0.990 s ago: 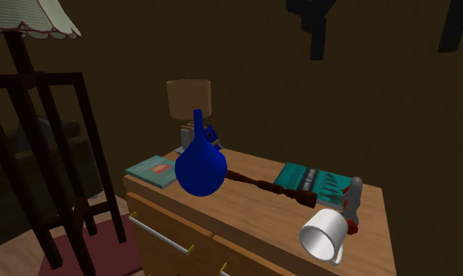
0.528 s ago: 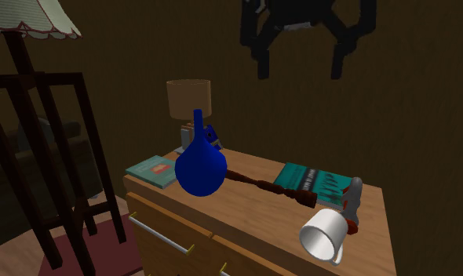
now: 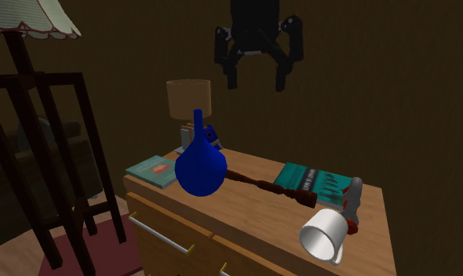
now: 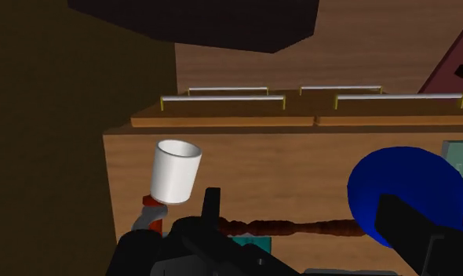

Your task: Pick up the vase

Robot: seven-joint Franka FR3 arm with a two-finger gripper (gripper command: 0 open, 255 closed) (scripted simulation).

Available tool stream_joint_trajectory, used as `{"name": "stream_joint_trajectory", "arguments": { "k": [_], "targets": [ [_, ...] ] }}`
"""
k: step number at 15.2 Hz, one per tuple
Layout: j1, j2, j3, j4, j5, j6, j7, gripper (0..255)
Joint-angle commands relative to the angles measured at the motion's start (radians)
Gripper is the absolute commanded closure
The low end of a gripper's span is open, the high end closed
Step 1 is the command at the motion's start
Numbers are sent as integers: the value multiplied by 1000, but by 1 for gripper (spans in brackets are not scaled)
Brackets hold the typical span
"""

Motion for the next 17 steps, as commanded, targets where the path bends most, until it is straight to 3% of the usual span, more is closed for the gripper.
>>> {"name": "stream_joint_trajectory", "arguments": {
  "k": [1, 9, 17],
  "targets": [
    [9, 65, 33, 41, 3, 23, 39, 0],
    [45, 326, 142, 230, -37, 86, 187, 0],
    [124, 626, 210, 503, -146, 86, 339, 0]
  ]
}}
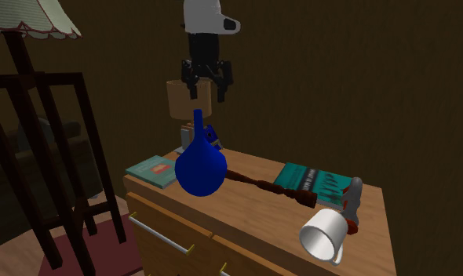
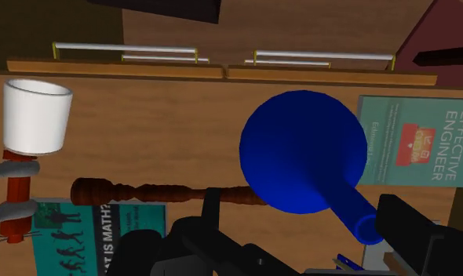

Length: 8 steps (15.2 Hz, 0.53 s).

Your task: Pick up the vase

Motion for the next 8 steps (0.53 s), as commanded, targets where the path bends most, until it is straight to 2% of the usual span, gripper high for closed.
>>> {"name": "stream_joint_trajectory", "arguments": {
  "k": [1, 5, 8],
  "targets": [
    [26, 80, 9, 77, -31, -5, 34, 0],
    [99, 247, 14, 267, -95, -43, 92, 0],
    [104, 262, 11, 259, -101, -21, 96, 0]
  ]
}}
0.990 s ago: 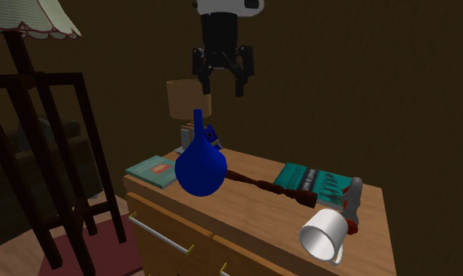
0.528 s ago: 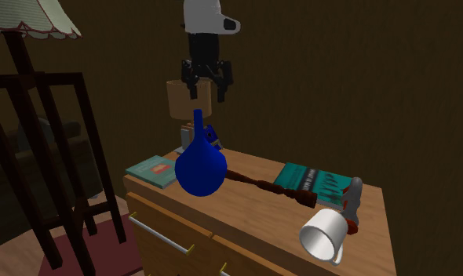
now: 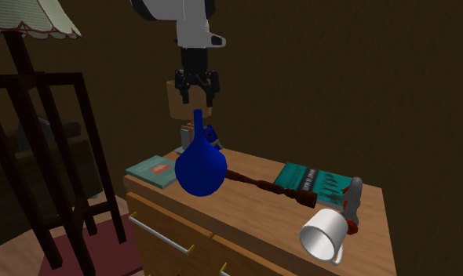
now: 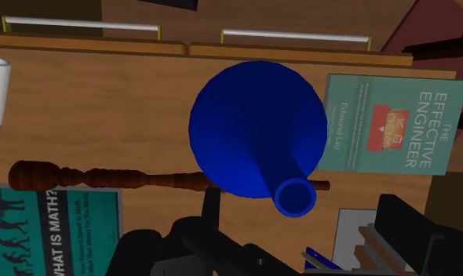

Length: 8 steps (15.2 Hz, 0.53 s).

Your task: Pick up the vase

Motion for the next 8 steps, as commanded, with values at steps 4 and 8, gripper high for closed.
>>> {"name": "stream_joint_trajectory", "arguments": {
  "k": [4, 8],
  "targets": [
    [1, 14, -3, -45, -8, 59, 8, 0],
    [1, 20, -4, -60, -11, 78, 10, 255]
  ]
}}
